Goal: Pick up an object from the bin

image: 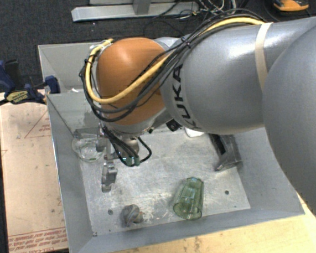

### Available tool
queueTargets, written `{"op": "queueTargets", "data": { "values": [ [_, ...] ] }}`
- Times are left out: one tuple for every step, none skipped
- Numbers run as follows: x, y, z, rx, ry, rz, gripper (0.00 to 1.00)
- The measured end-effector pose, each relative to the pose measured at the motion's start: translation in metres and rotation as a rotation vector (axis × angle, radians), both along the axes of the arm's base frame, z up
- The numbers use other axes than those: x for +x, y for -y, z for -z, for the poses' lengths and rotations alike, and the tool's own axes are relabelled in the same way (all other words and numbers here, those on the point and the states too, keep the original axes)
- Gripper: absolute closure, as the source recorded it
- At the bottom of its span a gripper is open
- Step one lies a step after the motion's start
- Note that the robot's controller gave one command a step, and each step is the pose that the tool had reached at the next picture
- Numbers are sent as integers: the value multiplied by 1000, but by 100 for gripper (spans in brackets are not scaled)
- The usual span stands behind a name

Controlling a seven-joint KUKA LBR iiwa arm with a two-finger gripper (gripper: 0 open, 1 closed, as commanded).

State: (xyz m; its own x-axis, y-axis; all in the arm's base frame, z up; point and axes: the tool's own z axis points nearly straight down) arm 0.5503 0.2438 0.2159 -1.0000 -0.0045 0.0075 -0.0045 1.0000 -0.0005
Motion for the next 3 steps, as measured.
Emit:
{"op": "queueTargets", "data": {
  "values": [
    [2, 1, -5, 2, 8, 4, 0],
    [-3, 4, 10, 3, 14, -141, 0],
    [-27, 29, 27, 3, 6, -362, 0]
  ]
}}
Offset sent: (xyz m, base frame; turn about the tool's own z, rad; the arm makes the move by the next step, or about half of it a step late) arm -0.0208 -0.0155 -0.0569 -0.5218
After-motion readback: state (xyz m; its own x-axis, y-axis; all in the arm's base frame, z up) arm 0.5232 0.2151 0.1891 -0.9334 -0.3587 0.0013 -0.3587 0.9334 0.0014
